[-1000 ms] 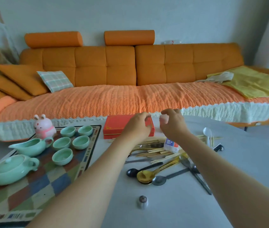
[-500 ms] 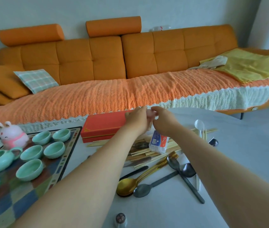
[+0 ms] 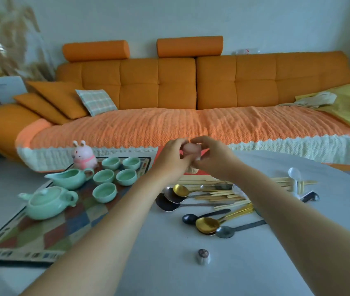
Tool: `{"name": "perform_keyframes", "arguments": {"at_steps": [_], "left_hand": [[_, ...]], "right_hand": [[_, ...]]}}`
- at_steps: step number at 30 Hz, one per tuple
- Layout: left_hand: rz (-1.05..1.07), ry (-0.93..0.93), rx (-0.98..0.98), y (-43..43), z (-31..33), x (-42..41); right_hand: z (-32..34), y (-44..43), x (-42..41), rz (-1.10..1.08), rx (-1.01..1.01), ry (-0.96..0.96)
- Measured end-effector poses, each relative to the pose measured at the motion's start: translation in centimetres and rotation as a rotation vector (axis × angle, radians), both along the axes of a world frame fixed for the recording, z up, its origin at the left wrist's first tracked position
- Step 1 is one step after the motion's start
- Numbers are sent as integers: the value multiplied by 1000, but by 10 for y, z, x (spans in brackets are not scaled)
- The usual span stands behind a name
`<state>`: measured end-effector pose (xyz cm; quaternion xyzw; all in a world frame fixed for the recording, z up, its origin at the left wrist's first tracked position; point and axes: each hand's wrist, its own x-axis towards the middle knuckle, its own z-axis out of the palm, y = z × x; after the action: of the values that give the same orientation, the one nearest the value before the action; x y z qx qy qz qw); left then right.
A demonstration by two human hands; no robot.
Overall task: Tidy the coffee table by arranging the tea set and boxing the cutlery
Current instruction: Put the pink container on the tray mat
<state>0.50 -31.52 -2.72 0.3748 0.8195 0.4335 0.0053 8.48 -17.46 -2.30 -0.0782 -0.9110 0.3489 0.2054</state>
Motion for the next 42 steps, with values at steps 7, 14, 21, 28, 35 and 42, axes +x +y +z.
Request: {"name": "perform_keyframes", "arguments": {"at_steps": [7,14,21,28,35,42], "left_hand": [[94,-101,58,-115,2,-7],[134,-133,-86,-210,-7,-13],[183,-196,-164,-271,-25,-11],[208,-144,-143,-279,-32,-9],[321,6,-178,-291,-35,-15],[384,55,-235,-304,-40,-24]], "right_hand": [[0,-94,-26,171,32,-34],[-18,-173,-43,288,4,-120],[-43,-232,-47,314,2,-192],[-50,-244,-53,235,-37,-238],[-55,-269,-58,204,1,-302],[-59,-286,-63,257,-69,-293]]}}
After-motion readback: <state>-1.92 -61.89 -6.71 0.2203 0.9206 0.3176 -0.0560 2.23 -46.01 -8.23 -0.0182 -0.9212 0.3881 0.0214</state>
